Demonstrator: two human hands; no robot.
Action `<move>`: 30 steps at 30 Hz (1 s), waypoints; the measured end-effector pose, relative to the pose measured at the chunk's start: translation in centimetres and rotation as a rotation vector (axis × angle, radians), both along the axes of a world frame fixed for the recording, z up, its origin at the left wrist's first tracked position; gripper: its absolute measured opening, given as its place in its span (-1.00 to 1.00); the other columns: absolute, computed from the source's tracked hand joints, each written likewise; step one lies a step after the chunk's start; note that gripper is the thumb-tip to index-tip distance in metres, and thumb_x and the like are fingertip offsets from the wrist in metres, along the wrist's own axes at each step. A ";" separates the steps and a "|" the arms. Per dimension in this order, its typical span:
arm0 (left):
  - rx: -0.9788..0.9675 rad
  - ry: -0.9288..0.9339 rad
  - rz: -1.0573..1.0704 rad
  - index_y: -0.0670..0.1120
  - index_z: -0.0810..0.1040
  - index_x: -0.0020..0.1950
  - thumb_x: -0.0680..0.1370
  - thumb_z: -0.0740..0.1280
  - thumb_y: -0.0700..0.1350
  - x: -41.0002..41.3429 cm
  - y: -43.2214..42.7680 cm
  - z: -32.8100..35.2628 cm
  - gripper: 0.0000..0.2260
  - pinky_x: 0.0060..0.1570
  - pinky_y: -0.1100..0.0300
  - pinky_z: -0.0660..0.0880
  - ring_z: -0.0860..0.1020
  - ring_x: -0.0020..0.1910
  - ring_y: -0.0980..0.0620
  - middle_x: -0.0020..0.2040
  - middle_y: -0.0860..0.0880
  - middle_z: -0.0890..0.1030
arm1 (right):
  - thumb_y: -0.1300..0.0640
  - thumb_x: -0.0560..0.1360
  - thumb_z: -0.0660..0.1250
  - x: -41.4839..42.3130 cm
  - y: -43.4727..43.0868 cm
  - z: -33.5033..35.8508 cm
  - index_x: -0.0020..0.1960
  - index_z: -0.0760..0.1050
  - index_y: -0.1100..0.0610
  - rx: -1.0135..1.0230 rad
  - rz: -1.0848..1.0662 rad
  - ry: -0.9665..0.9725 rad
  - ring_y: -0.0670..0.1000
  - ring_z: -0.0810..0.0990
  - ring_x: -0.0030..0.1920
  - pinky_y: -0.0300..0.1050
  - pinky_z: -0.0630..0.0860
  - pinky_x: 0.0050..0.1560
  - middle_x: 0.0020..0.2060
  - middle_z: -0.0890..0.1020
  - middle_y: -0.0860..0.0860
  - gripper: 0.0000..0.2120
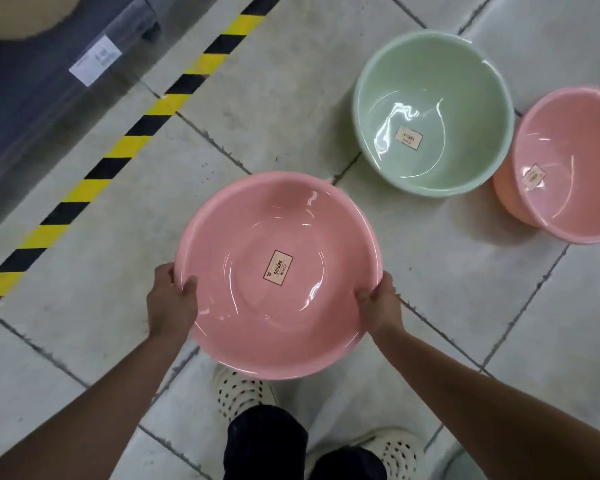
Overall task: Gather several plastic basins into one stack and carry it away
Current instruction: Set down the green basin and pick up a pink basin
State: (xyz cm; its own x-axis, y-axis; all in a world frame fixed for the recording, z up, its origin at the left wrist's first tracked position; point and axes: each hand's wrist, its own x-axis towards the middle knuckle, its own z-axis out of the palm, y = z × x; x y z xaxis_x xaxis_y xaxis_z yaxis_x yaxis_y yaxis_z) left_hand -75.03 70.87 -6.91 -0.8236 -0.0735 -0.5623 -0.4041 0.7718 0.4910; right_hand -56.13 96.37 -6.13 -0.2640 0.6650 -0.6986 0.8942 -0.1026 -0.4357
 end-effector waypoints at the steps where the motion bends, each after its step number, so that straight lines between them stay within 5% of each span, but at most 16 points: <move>1: -0.008 -0.001 -0.010 -0.17 0.42 0.31 0.57 0.34 -0.17 0.0 0.0 -0.7 -0.68 -0.01 0.06 0.39 0.56 0.09 -0.25 0.15 -0.23 0.60 | 0.17 0.56 0.27 0.0 0.0 -1.0 0.42 0.27 0.15 -0.007 -0.006 -0.006 0.15 0.54 0.04 -0.07 0.42 -0.02 0.00 0.53 0.03 -0.55; 5: -0.028 -0.008 -0.043 -0.18 0.42 0.34 0.57 0.34 -0.19 0.2 -0.1 -2.8 -0.66 0.07 -0.02 0.45 0.56 0.11 -0.28 0.15 -0.25 0.61 | 0.22 0.53 0.28 0.1 0.0 -3.7 0.42 0.26 0.16 -0.059 -0.023 -0.035 0.18 0.54 0.12 0.03 0.50 0.08 0.10 0.55 0.07 -0.52; 10: -0.038 -0.031 -0.118 -0.18 0.44 0.25 0.56 0.28 -0.23 -0.5 0.2 -4.0 -0.74 0.11 -0.13 0.51 0.56 0.09 -0.29 0.11 -0.25 0.60 | 0.25 0.55 0.27 0.3 0.7 -4.3 0.36 0.26 0.18 -0.136 -0.014 -0.024 0.10 0.49 0.05 -0.10 0.45 -0.09 0.06 0.49 0.03 -0.59; 15: 0.030 -0.013 -0.184 -0.12 0.44 0.30 0.58 0.25 -0.22 -0.9 2.5 -0.8 -0.72 0.16 -0.08 0.47 0.54 0.14 -0.21 0.18 -0.19 0.58 | 0.26 0.47 0.28 0.7 2.8 -0.7 0.28 0.33 0.19 -0.145 -0.084 -0.031 0.17 0.58 0.05 0.10 0.58 0.04 0.04 0.57 0.10 -0.61; 21: 0.102 -0.056 -0.210 -0.13 0.35 0.46 0.62 0.23 -0.20 -0.9 6.8 9.9 -0.61 0.27 -0.06 0.41 0.48 0.31 -0.21 0.34 -0.17 0.50 | 0.17 0.37 0.29 1.7 6.8 10.0 0.26 0.36 0.09 -0.116 -0.164 0.007 0.12 0.61 0.03 0.18 0.61 0.03 0.04 0.60 0.06 -0.54; 26: 0.166 -0.028 -0.333 -0.13 0.44 0.36 0.60 0.26 -0.24 -4.0 12.3 21.7 -0.68 0.13 0.02 0.43 0.52 0.22 -0.21 0.23 -0.15 0.57 | 0.25 0.45 0.29 1.2 9.9 22.0 0.26 0.33 0.07 -0.084 -0.288 0.014 0.18 0.62 -0.01 0.14 0.64 -0.14 0.05 0.58 0.11 -0.60; 30: 0.163 -0.037 -0.474 -0.08 0.46 0.35 0.60 0.27 -0.19 -7.3 17.2 31.0 -0.69 0.14 -0.04 0.49 0.55 0.16 -0.18 0.19 -0.12 0.60 | 0.28 0.49 0.25 -0.4 12.2 31.4 0.20 0.29 0.05 -0.077 -0.397 0.019 0.16 0.57 0.01 0.21 0.62 -0.04 -0.02 0.54 0.05 -0.67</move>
